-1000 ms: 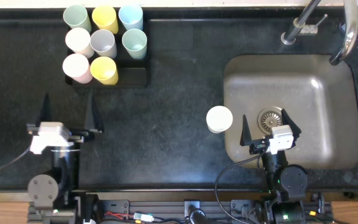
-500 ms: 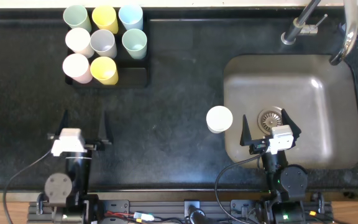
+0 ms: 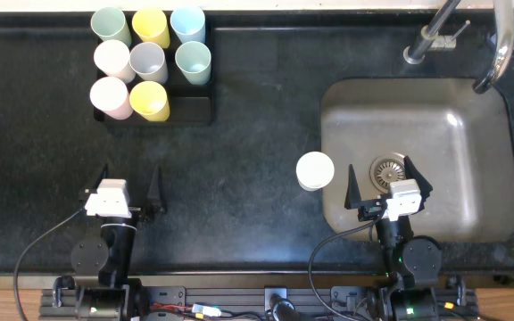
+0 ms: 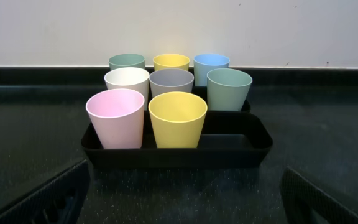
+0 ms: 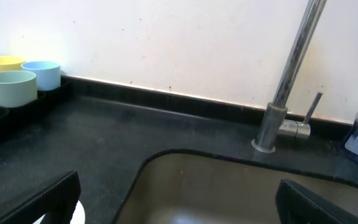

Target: Store Cups

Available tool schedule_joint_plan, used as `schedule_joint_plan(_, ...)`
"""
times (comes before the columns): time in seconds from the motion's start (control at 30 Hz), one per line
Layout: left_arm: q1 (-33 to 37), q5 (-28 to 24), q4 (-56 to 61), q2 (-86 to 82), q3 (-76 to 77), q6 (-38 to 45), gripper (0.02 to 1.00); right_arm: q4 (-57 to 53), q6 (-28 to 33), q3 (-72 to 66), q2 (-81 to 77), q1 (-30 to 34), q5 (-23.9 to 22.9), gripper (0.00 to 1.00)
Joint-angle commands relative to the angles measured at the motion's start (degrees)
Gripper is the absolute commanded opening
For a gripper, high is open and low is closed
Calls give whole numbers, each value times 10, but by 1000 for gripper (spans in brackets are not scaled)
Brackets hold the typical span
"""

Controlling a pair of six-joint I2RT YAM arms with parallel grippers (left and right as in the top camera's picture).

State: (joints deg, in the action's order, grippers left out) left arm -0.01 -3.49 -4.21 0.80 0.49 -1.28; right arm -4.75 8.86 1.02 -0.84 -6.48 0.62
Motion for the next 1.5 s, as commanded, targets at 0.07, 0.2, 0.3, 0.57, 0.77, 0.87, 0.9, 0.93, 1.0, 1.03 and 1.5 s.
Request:
schedule_joint_plan(0.07,-6,-7,-2,-5,0,9,1000,3,0,-7,6,-3,-2,998)
schedule_joint_plan(0.2,-6,-8,-2,-5,0,9,1000,3,0,-7,6,-3,-2,993)
schedule_joint_plan(0.3,-6,-7,-2,-5,0,9,1000,3,0,-7,6,-3,-2,998)
schedule_joint_plan(0.57,-6,-7,-2,-5,0,9,1000,3,0,-7,6,-3,-2,998)
schedule_joint_plan(0.77,-6,-7,-2,-5,0,9,1000,3,0,-7,6,-3,-2,996)
schedule_joint_plan(0.87,-6,-7,-2,-5,0,9,1000,3,0,-7,6,-3,-2,998)
schedule_joint_plan(0.9,-6,-7,-2,-5,0,9,1000,3,0,-7,6,-3,-2,996)
schedule_joint_plan(0.93,-6,-7,-2,-5,0,9,1000,3,0,-7,6,-3,-2,998)
schedule_joint_plan(1.0,-6,-7,-2,-5,0,9,1000,3,0,-7,6,-3,-2,996)
schedule_joint_plan(1.03,-6,-7,-2,-5,0,9,1000,4,0,-7,6,-3,-2,996)
schedule_joint_plan(1.5,-6,-7,-2,-5,0,9,1000,-260,-16,388,-329,-3,3,998)
